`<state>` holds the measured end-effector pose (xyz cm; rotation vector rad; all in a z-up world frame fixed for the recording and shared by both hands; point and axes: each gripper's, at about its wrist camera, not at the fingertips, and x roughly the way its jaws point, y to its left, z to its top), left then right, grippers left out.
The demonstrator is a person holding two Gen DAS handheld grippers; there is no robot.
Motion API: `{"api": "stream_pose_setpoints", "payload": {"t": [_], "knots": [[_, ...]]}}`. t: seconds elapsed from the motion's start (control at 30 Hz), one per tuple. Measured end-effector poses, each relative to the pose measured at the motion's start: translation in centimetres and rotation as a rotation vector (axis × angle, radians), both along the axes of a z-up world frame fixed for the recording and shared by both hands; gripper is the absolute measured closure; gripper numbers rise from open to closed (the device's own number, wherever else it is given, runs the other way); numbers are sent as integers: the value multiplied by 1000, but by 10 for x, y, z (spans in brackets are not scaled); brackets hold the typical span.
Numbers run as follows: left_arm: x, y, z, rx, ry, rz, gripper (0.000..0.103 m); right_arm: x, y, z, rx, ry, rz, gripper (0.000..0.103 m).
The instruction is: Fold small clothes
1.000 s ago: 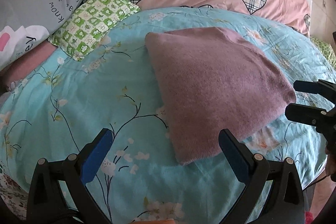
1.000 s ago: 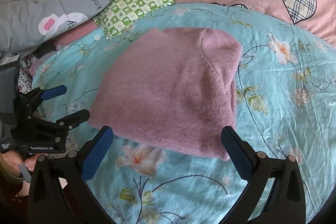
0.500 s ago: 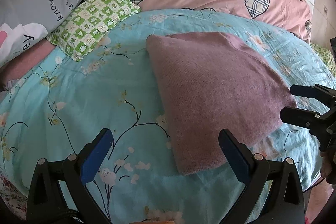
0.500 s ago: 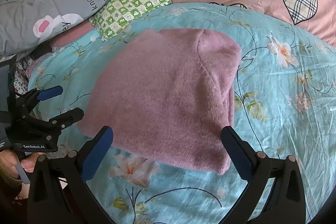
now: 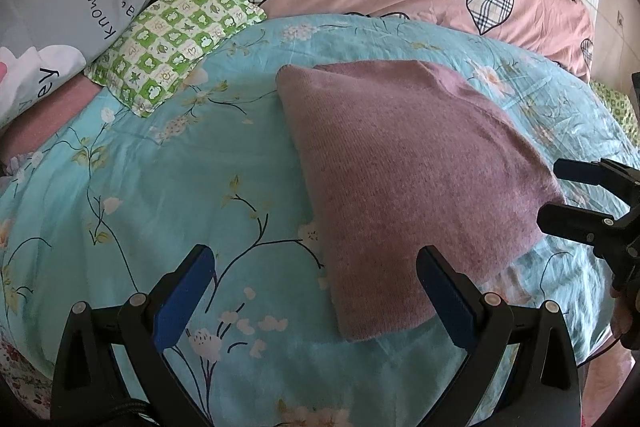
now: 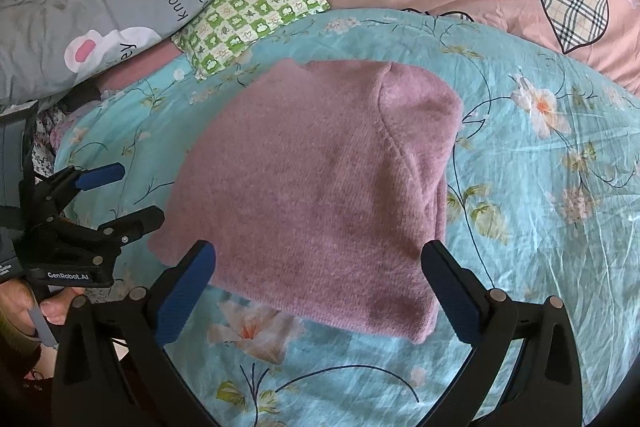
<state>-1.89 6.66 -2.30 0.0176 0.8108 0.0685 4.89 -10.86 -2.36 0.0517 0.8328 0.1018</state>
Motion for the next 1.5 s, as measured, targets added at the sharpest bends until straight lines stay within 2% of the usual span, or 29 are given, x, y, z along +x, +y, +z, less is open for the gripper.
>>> {"api": "stream_pose_setpoints", "payload": {"t": [1.5], "knots": [[0, -4, 4, 10, 5, -7, 2, -2, -1, 7, 2, -14, -1, 1]]}}
